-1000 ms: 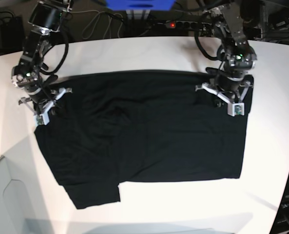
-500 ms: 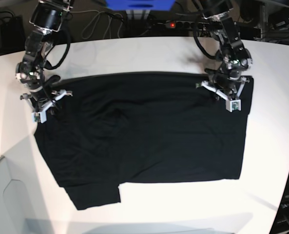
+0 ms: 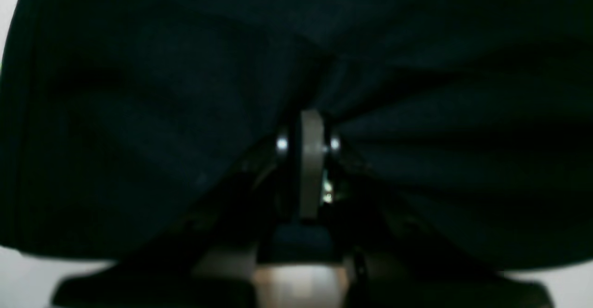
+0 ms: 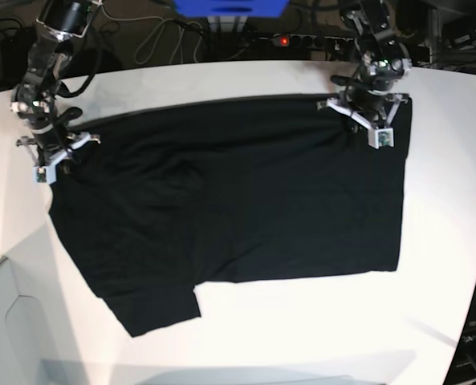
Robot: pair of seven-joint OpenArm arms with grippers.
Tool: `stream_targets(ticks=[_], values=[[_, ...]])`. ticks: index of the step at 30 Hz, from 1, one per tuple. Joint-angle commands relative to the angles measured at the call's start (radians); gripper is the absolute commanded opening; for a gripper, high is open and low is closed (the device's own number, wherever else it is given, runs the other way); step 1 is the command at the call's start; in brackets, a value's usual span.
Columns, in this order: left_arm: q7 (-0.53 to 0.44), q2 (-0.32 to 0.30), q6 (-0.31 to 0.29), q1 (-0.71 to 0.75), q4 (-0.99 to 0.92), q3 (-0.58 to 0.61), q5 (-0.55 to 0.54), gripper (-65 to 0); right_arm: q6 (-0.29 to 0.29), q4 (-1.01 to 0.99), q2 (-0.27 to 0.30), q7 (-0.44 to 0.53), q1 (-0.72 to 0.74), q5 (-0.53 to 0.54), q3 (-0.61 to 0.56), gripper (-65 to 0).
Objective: Fold the T-shirt properly
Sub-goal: 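Hold the shoulder edge with both grippers and pull it taut toward the robot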
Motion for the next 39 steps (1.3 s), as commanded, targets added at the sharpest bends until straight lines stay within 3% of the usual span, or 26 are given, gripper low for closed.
stream_targets(ticks=[1,15,21,39], values=[[0.066,0.001,0.017,0.026,0.007,-0.004,0.047,-62.0,-0.021,0.000,0.017,-0.060,-0.017,-0.051,0.018,-65.0],[0.066,-0.002,0.017,0.068,0.021,-0.012,0.047,-62.0,-0.019,0.009,0.017,-0.060,-0.148,-0.048,0.044,-65.0],[0.066,-0.002,0.017,0.068,0.021,-0.010,0.047,-62.0,-0.019,0.130,0.011,-0.061,-0.223,-0.048,0.044,-65.0],[0.066,0.035,0.009,0.148,0.019,-0.003,0.047,-62.0,-0.019,0.146,0.009,-0.069,-0.197,-0.053,0.038,-65.0]])
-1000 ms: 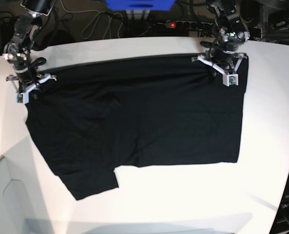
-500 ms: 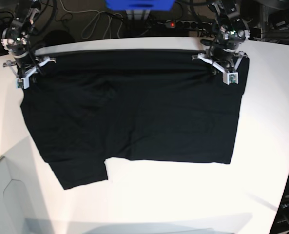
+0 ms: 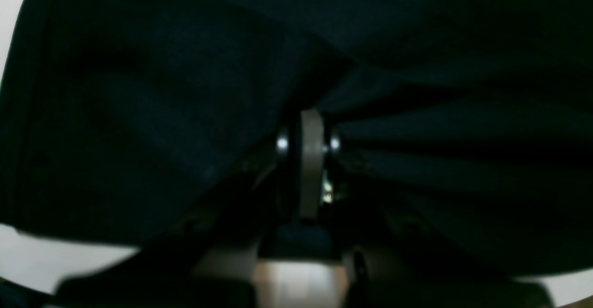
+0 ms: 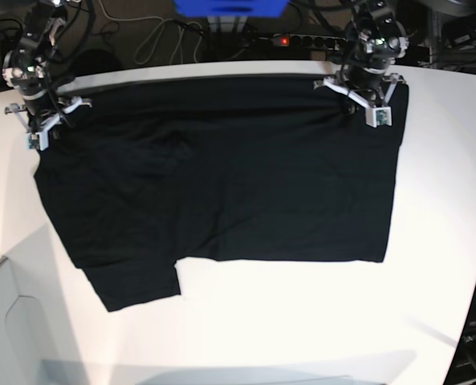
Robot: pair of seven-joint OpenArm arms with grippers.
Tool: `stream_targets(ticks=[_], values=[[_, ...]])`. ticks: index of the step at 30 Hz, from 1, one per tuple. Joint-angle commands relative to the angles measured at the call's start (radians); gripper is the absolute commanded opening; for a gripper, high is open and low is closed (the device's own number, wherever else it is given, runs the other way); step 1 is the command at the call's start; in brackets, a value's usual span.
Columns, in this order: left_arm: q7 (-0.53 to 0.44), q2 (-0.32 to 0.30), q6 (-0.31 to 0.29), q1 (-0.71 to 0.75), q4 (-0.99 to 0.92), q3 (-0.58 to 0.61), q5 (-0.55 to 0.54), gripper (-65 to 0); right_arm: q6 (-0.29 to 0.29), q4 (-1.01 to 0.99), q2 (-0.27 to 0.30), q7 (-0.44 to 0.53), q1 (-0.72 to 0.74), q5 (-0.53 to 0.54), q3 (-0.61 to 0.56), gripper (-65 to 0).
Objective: Fold the T-shirt properly
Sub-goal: 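Hold the shoulder edge with both grippers and pull it taut toward the robot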
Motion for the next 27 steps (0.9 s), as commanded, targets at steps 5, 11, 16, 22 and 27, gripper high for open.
stream_targets(ticks=[5,11,16,22,27], values=[[0.117,0.004,0.014,0.050,-0.013,-0.005,0.064,-62.0,-0.019,0.005,0.010,-0.040,-0.004,-0.038,0.009,-65.0],[0.117,0.004,0.014,0.034,-0.012,-0.009,0.064,-62.0,-0.019,0.006,0.012,-0.040,-0.002,-0.038,0.010,-65.0],[0.117,0.001,0.020,0.010,0.036,-0.009,0.064,-62.0,-0.019,0.022,0.012,-0.040,0.016,-0.039,0.012,-65.0],[0.121,0.004,0.020,-0.012,0.067,-0.007,0.066,-62.0,-0.021,0.123,0.010,-0.040,0.035,-0.039,0.023,-65.0],[0.118,0.001,0.020,-0.012,0.067,-0.009,0.066,-62.0,-0.022,0.161,0.010,-0.041,0.042,-0.039,0.023,-65.0]])
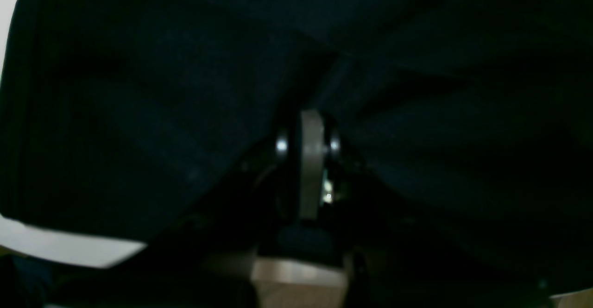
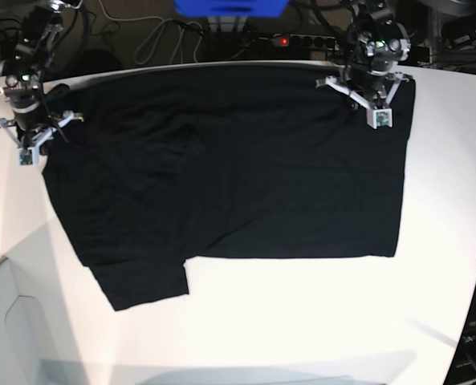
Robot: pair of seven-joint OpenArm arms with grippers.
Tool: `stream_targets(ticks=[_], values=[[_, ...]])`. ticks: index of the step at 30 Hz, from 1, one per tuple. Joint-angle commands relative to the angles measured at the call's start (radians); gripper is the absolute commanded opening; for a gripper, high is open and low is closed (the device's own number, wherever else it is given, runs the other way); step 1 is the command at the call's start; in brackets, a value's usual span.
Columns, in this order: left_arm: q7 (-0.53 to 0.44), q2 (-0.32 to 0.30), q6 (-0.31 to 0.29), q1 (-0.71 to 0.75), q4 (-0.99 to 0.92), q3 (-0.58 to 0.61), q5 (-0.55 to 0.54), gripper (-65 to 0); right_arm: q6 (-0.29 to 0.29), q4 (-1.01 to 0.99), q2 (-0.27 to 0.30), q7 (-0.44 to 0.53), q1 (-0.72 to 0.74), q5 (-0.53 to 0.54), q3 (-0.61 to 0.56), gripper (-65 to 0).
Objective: Fold the T-shirt properly
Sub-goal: 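Hold the shoulder edge with both grippers and pull it taut toward the robot, then release the right gripper and move it along the shirt side toward the hem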
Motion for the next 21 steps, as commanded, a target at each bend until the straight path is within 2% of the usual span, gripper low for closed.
stream_targets(ticks=[1,11,21], values=[[0.016,-0.003,0.013,0.006,0.009,-0.005,0.016,-62.0,-0.018,0.026,0.013,0.016,-0.001,0.004,0.005,-65.0],[0.025,0.002,0.015,-0.060,0.096,-0.010,0.016,-61.9,-0.018,0.115,-0.008,0.018,0.076,0.004,0.005,-65.0],[0.014,0.021,0.015,-0.086,0.148,-0.014,0.015,-61.8,-0.018,0.109,-0.008,0.018,0.177,0.004,0.001,-65.0]])
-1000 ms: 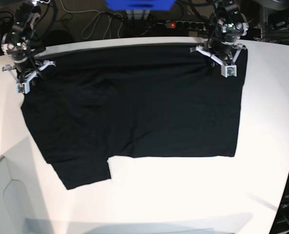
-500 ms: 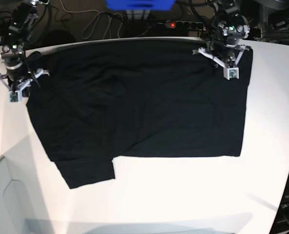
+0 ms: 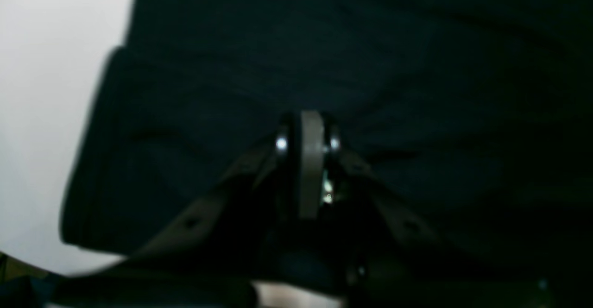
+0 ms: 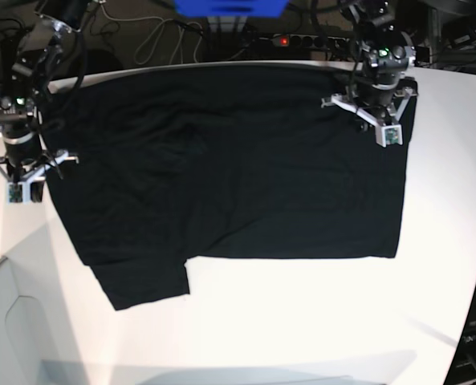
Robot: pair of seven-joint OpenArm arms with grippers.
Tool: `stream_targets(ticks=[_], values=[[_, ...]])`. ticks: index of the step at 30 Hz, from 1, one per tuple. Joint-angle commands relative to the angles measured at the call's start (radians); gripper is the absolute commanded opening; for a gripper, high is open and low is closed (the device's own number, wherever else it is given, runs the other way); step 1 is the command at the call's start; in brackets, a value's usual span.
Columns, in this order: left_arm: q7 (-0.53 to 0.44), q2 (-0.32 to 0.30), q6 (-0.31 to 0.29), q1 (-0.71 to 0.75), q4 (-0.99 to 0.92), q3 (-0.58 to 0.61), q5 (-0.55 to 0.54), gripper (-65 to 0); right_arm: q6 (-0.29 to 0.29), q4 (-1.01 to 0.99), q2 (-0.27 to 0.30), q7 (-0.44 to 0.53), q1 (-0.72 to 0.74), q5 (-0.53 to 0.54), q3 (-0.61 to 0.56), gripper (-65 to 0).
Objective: Fold the T-shirt properly
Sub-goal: 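Release the right gripper and move it along the shirt side toward the hem, then move both grippers down the shirt's side edges toward the hem corners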
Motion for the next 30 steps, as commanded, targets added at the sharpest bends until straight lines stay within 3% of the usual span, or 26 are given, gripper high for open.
stream_targets(ticks=[1,5,12,14,15,17,18,19,23,27,30], values=[[-0.023,-0.004,0.004,-0.008,0.031,-0.015,-0.007,-61.8,-0.018,0.005,0.012,0.025,0.029,0.007,0.001,-65.0],[-0.023,-0.004,0.004,-0.025,0.035,-0.090,-0.135,-61.8,-0.017,-0.092,0.020,0.023,0.126,0.007,-0.019,-65.0],[0.032,-0.004,0.004,-0.060,0.034,-0.360,-0.654,-61.6,-0.015,-0.332,0.132,0.023,0.305,0.015,-0.130,-65.0],[0.075,-0.051,0.004,-0.063,0.029,-0.417,-0.804,-61.6,-0.008,-0.385,0.152,0.023,0.358,0.015,-0.156,-65.0],[0.092,-0.073,0.004,-0.071,0.029,-0.440,-0.878,-61.6,0.023,-0.414,0.161,0.023,0.388,0.015,-0.167,-65.0],[0.131,-0.105,0.004,-0.082,0.028,-0.486,-0.984,-61.6,0.144,-0.492,0.173,0.022,0.447,0.016,-0.177,-65.0],[0.146,-0.117,0.004,-0.082,0.028,-0.500,-1.013,-61.6,0.206,-0.530,0.173,0.016,0.476,0.015,-0.177,-65.0],[0.158,-0.130,0.004,-0.082,0.028,-0.509,-1.033,-61.6,0.217,-0.580,0.173,-0.001,0.505,0.015,-0.177,-65.0],[0.161,-0.136,0.004,-0.083,0.028,-0.514,-1.044,-61.6,0.217,-0.909,0.210,-0.144,0.704,0.016,-0.174,-65.0],[0.166,-0.131,0.004,-0.082,0.014,-0.512,-1.044,-61.5,0.217,-1.264,0.265,-0.155,0.884,0.016,-0.167,-65.0],[0.167,-0.128,0.004,-0.077,0.014,-0.512,-1.044,-61.5,0.217,-1.367,0.291,-0.155,0.953,0.016,-0.167,-65.0]])
